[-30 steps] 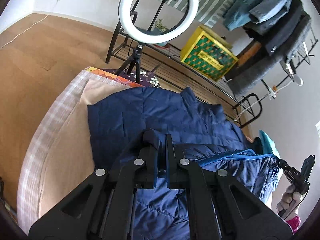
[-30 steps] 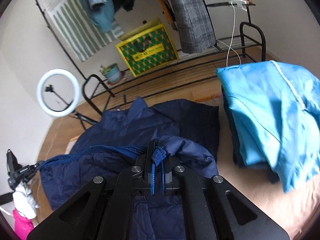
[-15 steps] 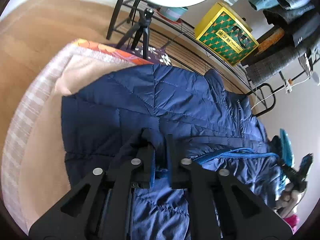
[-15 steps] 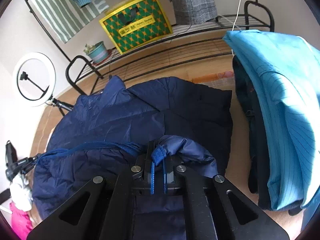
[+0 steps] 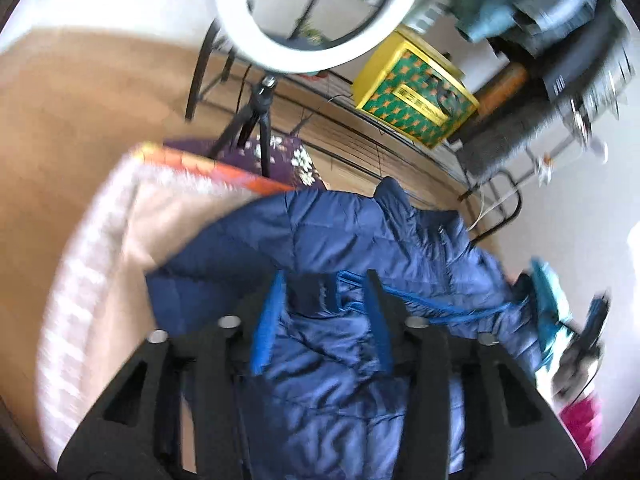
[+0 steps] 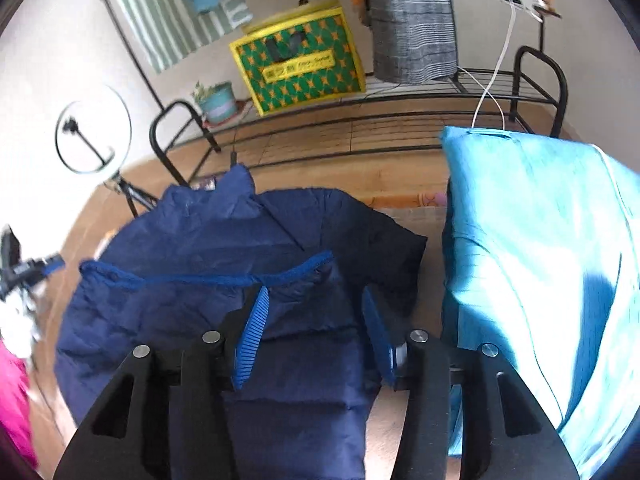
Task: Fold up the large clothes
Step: 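Fold the lifted hem toward the collar with both tools, then open both tools and release the folded hem onto the jacket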
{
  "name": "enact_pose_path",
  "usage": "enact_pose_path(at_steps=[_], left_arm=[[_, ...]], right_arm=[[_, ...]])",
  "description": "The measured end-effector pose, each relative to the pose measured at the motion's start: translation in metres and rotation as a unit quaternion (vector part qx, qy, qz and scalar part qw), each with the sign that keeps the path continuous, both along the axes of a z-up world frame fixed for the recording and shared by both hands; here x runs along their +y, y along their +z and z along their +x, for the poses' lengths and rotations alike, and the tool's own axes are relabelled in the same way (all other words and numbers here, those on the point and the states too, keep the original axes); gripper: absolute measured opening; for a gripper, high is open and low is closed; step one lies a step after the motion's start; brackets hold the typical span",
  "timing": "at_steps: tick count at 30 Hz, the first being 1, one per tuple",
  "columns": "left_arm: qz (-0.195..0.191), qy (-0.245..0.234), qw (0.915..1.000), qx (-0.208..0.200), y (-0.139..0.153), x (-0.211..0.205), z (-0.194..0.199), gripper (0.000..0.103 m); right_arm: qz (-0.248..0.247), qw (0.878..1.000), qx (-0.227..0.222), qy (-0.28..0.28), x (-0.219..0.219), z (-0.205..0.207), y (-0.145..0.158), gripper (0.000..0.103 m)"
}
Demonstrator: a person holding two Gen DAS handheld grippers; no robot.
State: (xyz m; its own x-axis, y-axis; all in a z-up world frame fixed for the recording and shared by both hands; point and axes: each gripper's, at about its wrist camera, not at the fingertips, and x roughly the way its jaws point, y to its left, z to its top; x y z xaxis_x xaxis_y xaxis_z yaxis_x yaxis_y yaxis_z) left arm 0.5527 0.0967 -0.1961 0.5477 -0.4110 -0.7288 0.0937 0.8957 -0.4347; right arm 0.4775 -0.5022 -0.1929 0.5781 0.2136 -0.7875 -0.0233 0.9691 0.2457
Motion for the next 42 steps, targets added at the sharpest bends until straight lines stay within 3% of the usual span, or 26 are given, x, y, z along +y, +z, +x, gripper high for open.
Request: enact_pose_path(at_steps=[2, 4, 7, 11, 13, 15, 17, 18, 26, 32, 36, 42], left_arm=[[0.058, -0.035, 0.9977, -0.006, -0.005, -0.012, 0.000, 0.058], [0.119, -0.078, 0.9899, 0.002, -0.021, -0.031, 0.002, 0.058], [0.151, -0.113, 0.9819, 0.016, -0.044, -0.048, 0.006, 0.058], [0.146, -0.101, 0.9837, 0.025, -0.063, -0.051, 0.018, 0.058], [0.130, -0.090, 0.9871, 0.027, -0.068, -0.049, 0.022, 0.049], [0.121, -0.085, 0.9887, 0.027, -0.069, -0.050, 0.026, 0.020], [0.124, -0.086, 0.9883, 0.021, -0.069, -0.054, 0.026, 0.009], [0.130, -0.090, 0.9874, 0.013, -0.067, -0.056, 0.024, 0.007], [0.165, -0.064, 0.9829, -0.050, -0.029, -0.057, 0.018, 0.004], [0.195, -0.041, 0.9762, -0.086, -0.001, -0.066, 0.045, 0.004], [0.209, -0.014, 0.9739, -0.088, -0.010, -0.077, 0.075, 0.004], [0.259, -0.016, 0.9636, -0.063, -0.056, -0.095, 0.100, 0.004]], right_arm=[[-0.023, 1.000, 0.004, 0.009, 0.006, 0.006, -0.006, 0.048], [-0.042, 0.999, 0.009, 0.015, 0.010, 0.013, -0.013, 0.050], [-0.062, 0.998, 0.016, 0.018, 0.016, 0.023, -0.023, 0.055], [-0.073, 0.997, 0.028, 0.016, 0.018, 0.033, -0.035, 0.055], [-0.070, 0.997, 0.029, 0.012, 0.016, 0.036, -0.037, 0.055], [-0.059, 0.998, 0.026, 0.018, 0.017, 0.035, -0.038, 0.043], [-0.066, 0.997, 0.030, 0.026, 0.020, 0.033, -0.039, 0.008], [-0.074, 0.997, 0.028, 0.026, 0.021, 0.033, -0.039, 0.007], [-0.145, 0.989, -0.020, 0.021, 0.031, 0.025, -0.007, 0.002], [-0.193, 0.978, -0.075, -0.020, 0.037, 0.050, 0.022, 0.002], [-0.221, 0.972, -0.069, -0.045, 0.042, 0.083, 0.005, 0.002], [-0.251, 0.966, -0.043, -0.044, 0.047, 0.113, -0.033, 0.002]])
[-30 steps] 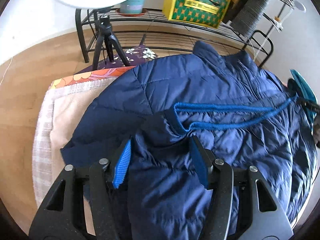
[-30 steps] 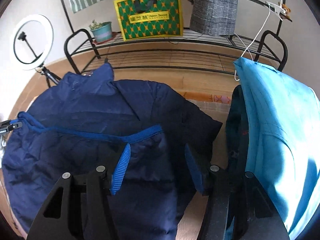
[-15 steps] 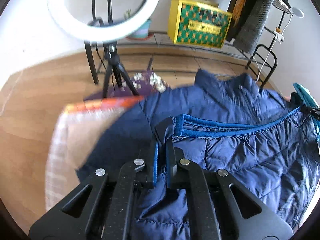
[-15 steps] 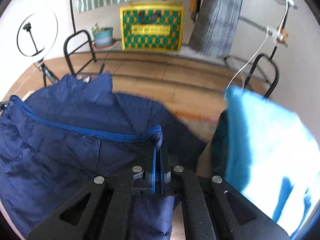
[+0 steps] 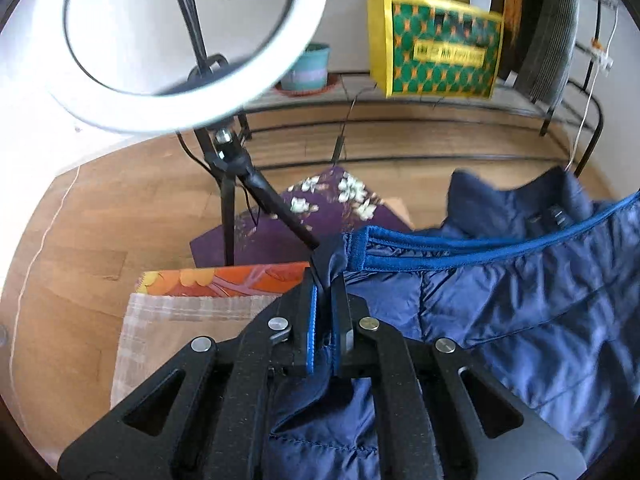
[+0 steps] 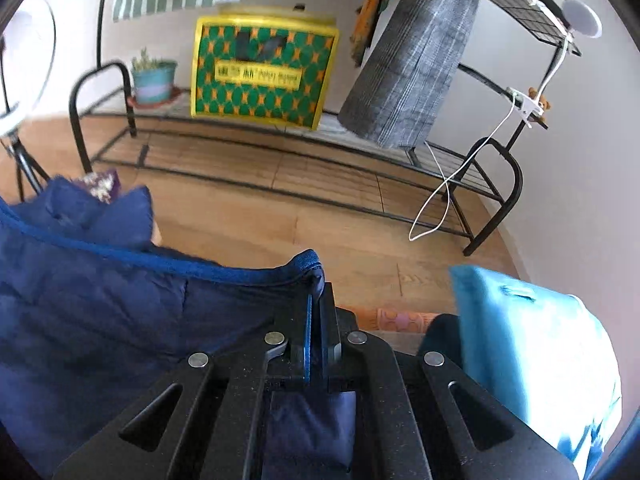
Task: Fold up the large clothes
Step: 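Open both tools and release the folded hem onto the jacket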
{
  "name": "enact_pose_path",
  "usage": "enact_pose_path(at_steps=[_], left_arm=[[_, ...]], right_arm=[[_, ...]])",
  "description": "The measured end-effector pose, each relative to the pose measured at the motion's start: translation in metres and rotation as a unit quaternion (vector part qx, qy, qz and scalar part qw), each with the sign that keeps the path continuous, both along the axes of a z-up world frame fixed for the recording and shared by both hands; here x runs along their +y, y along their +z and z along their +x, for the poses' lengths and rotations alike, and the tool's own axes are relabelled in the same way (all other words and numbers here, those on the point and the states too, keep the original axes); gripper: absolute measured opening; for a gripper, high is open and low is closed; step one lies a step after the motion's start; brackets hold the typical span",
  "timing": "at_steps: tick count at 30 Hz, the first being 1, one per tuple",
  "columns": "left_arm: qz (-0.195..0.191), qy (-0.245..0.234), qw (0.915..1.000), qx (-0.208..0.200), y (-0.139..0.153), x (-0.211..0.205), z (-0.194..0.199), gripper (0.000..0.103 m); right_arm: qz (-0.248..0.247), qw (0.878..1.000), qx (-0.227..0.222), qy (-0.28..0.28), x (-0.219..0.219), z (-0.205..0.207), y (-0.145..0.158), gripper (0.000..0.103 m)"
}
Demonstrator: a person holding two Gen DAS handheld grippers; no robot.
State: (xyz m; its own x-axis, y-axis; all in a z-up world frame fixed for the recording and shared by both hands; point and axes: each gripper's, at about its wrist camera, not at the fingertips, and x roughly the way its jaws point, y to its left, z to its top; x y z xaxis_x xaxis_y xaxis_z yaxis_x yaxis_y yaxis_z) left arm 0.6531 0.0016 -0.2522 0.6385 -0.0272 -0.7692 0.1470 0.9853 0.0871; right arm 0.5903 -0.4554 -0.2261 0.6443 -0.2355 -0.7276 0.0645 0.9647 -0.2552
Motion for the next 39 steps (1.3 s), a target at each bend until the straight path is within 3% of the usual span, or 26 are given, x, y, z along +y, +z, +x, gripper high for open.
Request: enact_pose_path(at_steps=[4, 8, 9, 11, 13, 18, 19, 22, 24, 29, 32, 35, 37, 39], left_arm=[[0.008, 0.015, 0.9998, 0.008, -0.025, 0.001, 0.006, 0.006], [0.022, 0.027, 0.9993, 0.012, -0.034, 0.000, 0.008, 0.025], [0.024, 0.031, 0.9992, 0.012, -0.032, 0.000, 0.009, 0.036], [0.036, 0.046, 0.9983, 0.005, -0.025, 0.003, 0.010, 0.053], [0.033, 0.058, 0.9978, -0.004, -0.013, 0.011, 0.007, 0.053], [-0.009, 0.067, 0.9972, -0.031, 0.025, 0.024, -0.015, 0.053], [-0.027, 0.052, 0.9975, -0.038, 0.037, 0.022, -0.027, 0.053], [-0.019, 0.027, 0.9982, -0.050, 0.057, 0.008, -0.052, 0.053], [-0.054, -0.002, 0.9972, -0.052, 0.072, -0.006, -0.081, 0.053], [-0.112, -0.082, 0.9891, -0.050, 0.082, -0.071, -0.146, 0.053], [-0.098, -0.124, 0.9867, -0.036, 0.070, -0.122, -0.164, 0.053], [-0.057, -0.143, 0.9880, -0.015, 0.045, -0.164, -0.166, 0.053], [-0.009, -0.144, 0.9894, -0.008, 0.024, -0.185, -0.162, 0.053], [0.006, -0.149, 0.9888, 0.006, 0.002, -0.196, -0.156, 0.053]], right_arm=[[-0.018, 1.000, 0.022, -0.003, -0.001, 0.007, -0.023, 0.002], [-0.031, 0.999, 0.042, -0.006, 0.000, 0.010, -0.036, 0.003], [-0.031, 0.999, 0.041, -0.007, 0.000, 0.009, -0.034, 0.005], [-0.029, 0.999, 0.041, -0.012, -0.002, 0.006, -0.027, 0.020], [-0.018, 0.999, 0.034, -0.016, -0.006, 0.001, -0.018, 0.028], [0.054, 0.998, -0.015, -0.017, -0.023, -0.033, 0.019, 0.028], [0.071, 0.997, -0.024, -0.014, -0.025, -0.042, 0.026, 0.028], [0.127, 0.991, -0.041, 0.008, -0.024, -0.080, 0.045, 0.028], [0.158, 0.986, -0.047, 0.032, -0.013, -0.113, 0.056, 0.029], [0.193, 0.976, -0.031, 0.094, 0.034, -0.175, 0.044, 0.028], [0.200, 0.974, -0.008, 0.108, 0.053, -0.194, 0.025, 0.028], [0.211, 0.971, 0.018, 0.109, 0.059, -0.199, 0.004, 0.028], [0.219, 0.970, 0.032, 0.100, 0.058, -0.198, -0.009, 0.028], [0.215, 0.971, 0.041, 0.094, 0.058, -0.198, -0.022, 0.028]])
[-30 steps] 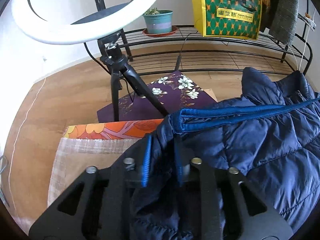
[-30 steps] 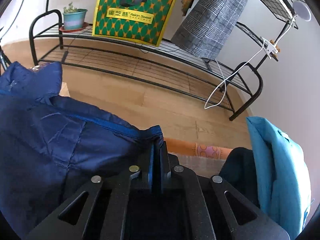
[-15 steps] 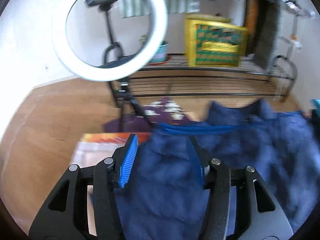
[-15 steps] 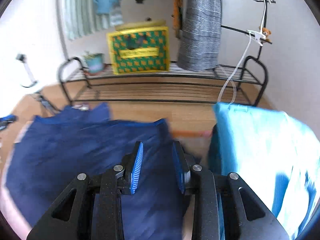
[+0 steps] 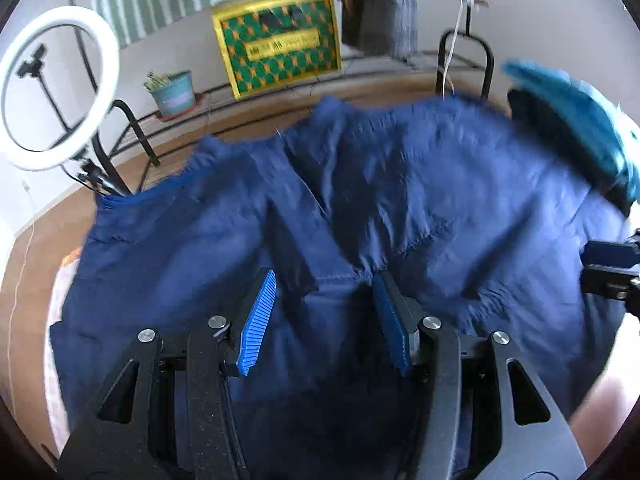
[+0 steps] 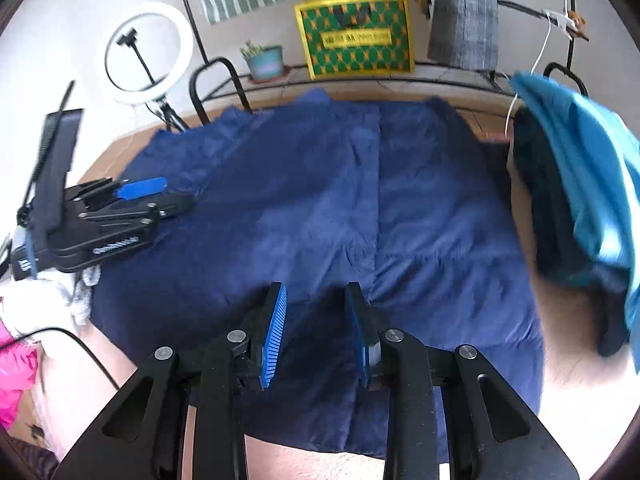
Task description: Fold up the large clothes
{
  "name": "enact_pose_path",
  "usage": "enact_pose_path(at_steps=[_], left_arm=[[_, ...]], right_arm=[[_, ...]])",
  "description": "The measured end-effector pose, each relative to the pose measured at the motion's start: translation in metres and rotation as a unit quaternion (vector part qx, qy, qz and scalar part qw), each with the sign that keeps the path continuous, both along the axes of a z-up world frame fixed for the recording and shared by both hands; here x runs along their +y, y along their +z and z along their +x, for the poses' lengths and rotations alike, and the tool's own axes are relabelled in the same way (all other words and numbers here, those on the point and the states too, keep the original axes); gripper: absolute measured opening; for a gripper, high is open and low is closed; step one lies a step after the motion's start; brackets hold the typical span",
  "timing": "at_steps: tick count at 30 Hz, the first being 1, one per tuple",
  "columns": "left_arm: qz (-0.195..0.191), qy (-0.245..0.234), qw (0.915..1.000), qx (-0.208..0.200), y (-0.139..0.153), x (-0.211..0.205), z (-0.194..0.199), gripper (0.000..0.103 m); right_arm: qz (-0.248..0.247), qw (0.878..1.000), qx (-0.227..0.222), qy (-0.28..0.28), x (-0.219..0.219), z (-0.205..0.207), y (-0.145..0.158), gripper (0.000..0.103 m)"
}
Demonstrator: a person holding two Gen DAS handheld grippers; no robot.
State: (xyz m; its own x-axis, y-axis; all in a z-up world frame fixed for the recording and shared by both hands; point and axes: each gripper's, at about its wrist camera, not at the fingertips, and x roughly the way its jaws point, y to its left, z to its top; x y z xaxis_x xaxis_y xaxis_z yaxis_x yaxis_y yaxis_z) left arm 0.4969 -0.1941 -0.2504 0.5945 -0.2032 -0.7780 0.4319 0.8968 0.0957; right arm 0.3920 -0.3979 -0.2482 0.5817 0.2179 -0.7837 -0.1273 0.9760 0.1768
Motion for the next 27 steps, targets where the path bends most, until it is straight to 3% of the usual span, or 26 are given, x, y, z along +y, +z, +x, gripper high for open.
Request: enact_pose_path(at_steps=[5, 7, 10, 12, 13, 14, 18, 23, 27], left_arm=[[-0.018, 0.002, 0.9997, -0.013, -0.016, 0.004, -0.001, 0.053], [-0.018, 0.007, 0.9998, 0.001, -0.011, 0.009, 0.000, 0.053], [-0.042, 0.019, 0.9989, -0.007, 0.011, 0.029, -0.012, 0.053], [-0.055, 0.016, 0.9983, -0.012, 0.024, 0.042, -0.028, 0.053], [-0.055, 0.014, 0.9983, -0.015, 0.027, 0.046, -0.036, 0.053], [-0.056, 0.012, 0.9983, -0.014, 0.028, 0.048, -0.041, 0.053], [-0.049, -0.014, 0.9987, -0.003, 0.021, 0.046, -0.064, 0.053], [-0.031, -0.015, 0.9994, 0.006, -0.002, 0.035, -0.072, 0.053], [-0.026, -0.017, 0.9995, -0.005, -0.016, 0.032, -0.074, 0.053]], right_arm=[[-0.016, 1.000, 0.005, -0.002, 0.001, 0.001, -0.016, 0.028], [-0.018, 1.000, 0.004, -0.005, 0.001, -0.003, -0.012, 0.028], [0.023, 0.999, -0.009, -0.035, -0.018, -0.021, 0.003, 0.029], [0.048, 0.995, -0.024, -0.086, -0.042, -0.040, 0.011, 0.046], [0.058, 0.991, -0.034, -0.118, -0.055, -0.051, 0.012, 0.059], [0.064, 0.985, -0.043, -0.156, -0.068, -0.062, 0.013, 0.063], [0.133, 0.961, -0.010, -0.244, -0.112, -0.083, -0.003, 0.063], [0.239, 0.931, 0.019, -0.275, -0.134, -0.089, -0.028, 0.064], [0.251, 0.928, 0.022, -0.276, -0.121, -0.081, -0.031, 0.070]])
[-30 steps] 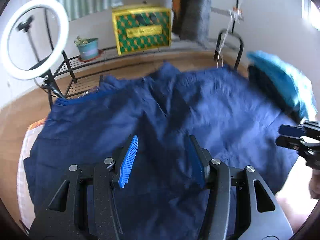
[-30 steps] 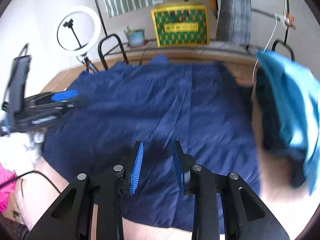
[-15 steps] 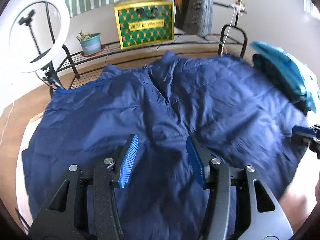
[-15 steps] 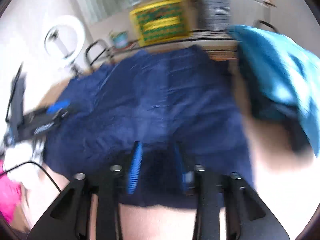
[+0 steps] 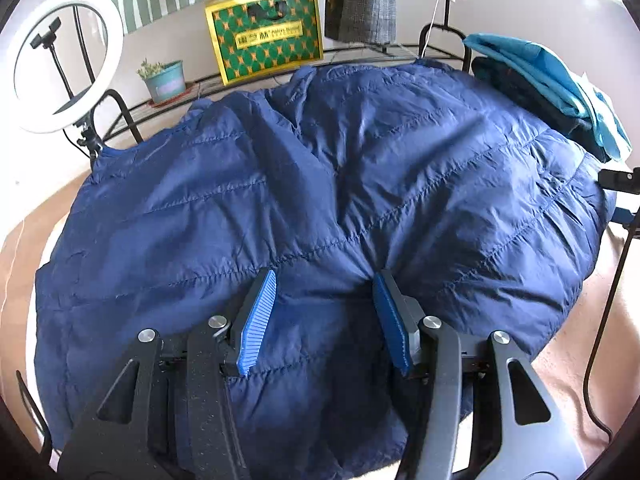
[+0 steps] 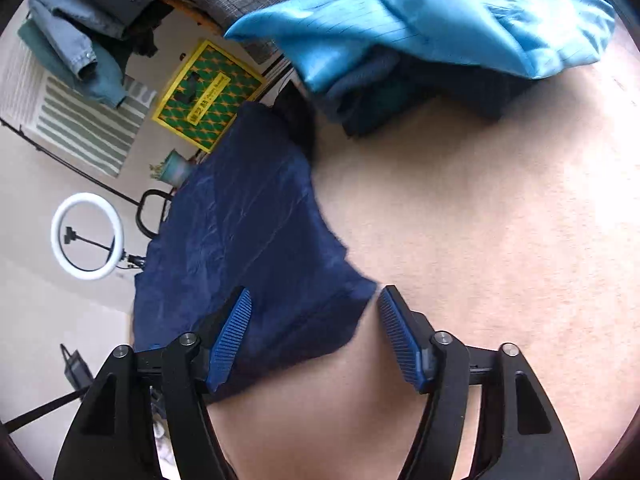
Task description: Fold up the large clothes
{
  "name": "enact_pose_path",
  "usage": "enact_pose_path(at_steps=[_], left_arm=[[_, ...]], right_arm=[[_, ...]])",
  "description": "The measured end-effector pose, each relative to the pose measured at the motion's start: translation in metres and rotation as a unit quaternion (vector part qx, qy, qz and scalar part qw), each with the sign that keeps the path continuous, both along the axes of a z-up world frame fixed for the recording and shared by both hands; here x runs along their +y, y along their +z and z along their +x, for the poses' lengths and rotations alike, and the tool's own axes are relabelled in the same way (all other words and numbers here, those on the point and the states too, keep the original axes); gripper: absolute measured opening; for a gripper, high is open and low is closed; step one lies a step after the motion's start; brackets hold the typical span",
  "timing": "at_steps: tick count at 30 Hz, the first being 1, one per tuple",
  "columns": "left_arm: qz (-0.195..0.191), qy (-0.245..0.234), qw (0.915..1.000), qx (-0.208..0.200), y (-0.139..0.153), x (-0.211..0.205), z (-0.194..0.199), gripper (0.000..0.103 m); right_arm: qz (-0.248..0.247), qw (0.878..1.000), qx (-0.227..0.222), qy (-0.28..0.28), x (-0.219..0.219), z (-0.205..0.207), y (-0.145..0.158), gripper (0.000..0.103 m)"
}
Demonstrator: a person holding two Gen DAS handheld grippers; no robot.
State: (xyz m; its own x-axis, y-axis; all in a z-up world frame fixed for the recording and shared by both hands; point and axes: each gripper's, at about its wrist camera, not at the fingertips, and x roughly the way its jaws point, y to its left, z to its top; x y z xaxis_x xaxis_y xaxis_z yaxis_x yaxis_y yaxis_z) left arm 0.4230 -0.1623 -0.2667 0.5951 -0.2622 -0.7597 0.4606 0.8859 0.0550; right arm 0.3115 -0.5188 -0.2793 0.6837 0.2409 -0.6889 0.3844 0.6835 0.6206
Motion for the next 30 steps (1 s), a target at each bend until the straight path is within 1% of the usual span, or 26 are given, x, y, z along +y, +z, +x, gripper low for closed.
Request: enact_pose_path(at_steps=[2, 3, 4, 5, 6, 8, 12, 14, 15, 17, 18, 20, 22, 24, 26, 27, 29, 30], left_arm=[[-0.001, -0.001, 1.0000, 0.005, 0.001, 0.000, 0.001, 0.053], [-0.002, -0.002, 1.0000, 0.007, 0.002, 0.001, 0.002, 0.053], [-0.002, -0.001, 1.0000, 0.008, 0.003, 0.002, 0.002, 0.053], [-0.005, 0.003, 0.9999, 0.009, 0.006, 0.003, 0.001, 0.053], [-0.010, 0.005, 0.9999, 0.008, 0.009, 0.006, -0.001, 0.053], [-0.025, 0.013, 0.9996, -0.003, 0.019, 0.013, -0.008, 0.053], [-0.057, 0.036, 0.9977, -0.009, 0.029, 0.034, -0.019, 0.053], [-0.051, 0.048, 0.9975, -0.008, 0.024, 0.039, -0.018, 0.053], [-0.047, 0.050, 0.9976, 0.001, 0.018, 0.040, -0.016, 0.053], [-0.035, 0.046, 0.9976, 0.038, 0.002, 0.038, -0.008, 0.053], [-0.038, 0.046, 0.9975, 0.039, 0.001, 0.039, -0.008, 0.053], [-0.050, 0.047, 0.9963, 0.052, 0.008, 0.047, -0.007, 0.052], [-0.078, 0.055, 0.9939, 0.055, 0.024, 0.062, -0.010, 0.052], [-0.109, 0.071, 0.9905, 0.046, 0.046, 0.086, -0.017, 0.052], [-0.138, 0.090, 0.9858, 0.032, 0.072, 0.121, -0.028, 0.052], [-0.156, 0.104, 0.9821, 0.020, 0.088, 0.146, -0.038, 0.052], [-0.174, 0.125, 0.9767, -0.002, 0.105, 0.182, -0.056, 0.052], [-0.179, 0.144, 0.9730, -0.018, 0.114, 0.209, -0.070, 0.052]], right_arm=[[-0.013, 1.000, 0.003, 0.006, 0.009, 0.009, 0.003, 0.070], [-0.007, 1.000, 0.004, 0.008, 0.013, 0.016, 0.002, 0.068], [0.002, 1.000, 0.004, 0.008, 0.014, 0.018, 0.001, 0.056], [0.011, 1.000, 0.005, 0.013, 0.018, 0.024, -0.001, 0.031], [0.009, 1.000, 0.009, 0.022, 0.021, 0.028, 0.000, 0.024], [-0.022, 0.999, 0.006, 0.028, 0.026, 0.028, 0.010, 0.015], [-0.066, 0.997, -0.023, 0.043, 0.033, 0.025, 0.038, 0.011], [-0.088, 0.994, -0.032, 0.048, 0.039, 0.026, 0.050, 0.010], [-0.103, 0.993, -0.036, 0.053, 0.044, 0.026, 0.058, 0.010], [-0.134, 0.988, -0.044, 0.065, 0.056, 0.028, 0.074, 0.009], [-0.154, 0.984, -0.048, 0.073, 0.064, 0.029, 0.082, 0.009], [-0.195, 0.975, -0.059, 0.089, 0.081, 0.033, 0.100, 0.009], [-0.231, 0.965, -0.072, 0.106, 0.100, 0.034, 0.119, 0.008], [-0.248, 0.958, -0.080, 0.118, 0.114, 0.036, 0.130, 0.008], [-0.273, 0.949, -0.088, 0.133, 0.131, 0.041, 0.142, 0.008], [-0.285, 0.944, -0.093, 0.141, 0.140, 0.041, 0.147, 0.008], [-0.301, 0.935, -0.105, 0.158, 0.160, 0.043, 0.158, 0.008], [-0.308, 0.930, -0.111, 0.168, 0.170, 0.042, 0.163, 0.008]])
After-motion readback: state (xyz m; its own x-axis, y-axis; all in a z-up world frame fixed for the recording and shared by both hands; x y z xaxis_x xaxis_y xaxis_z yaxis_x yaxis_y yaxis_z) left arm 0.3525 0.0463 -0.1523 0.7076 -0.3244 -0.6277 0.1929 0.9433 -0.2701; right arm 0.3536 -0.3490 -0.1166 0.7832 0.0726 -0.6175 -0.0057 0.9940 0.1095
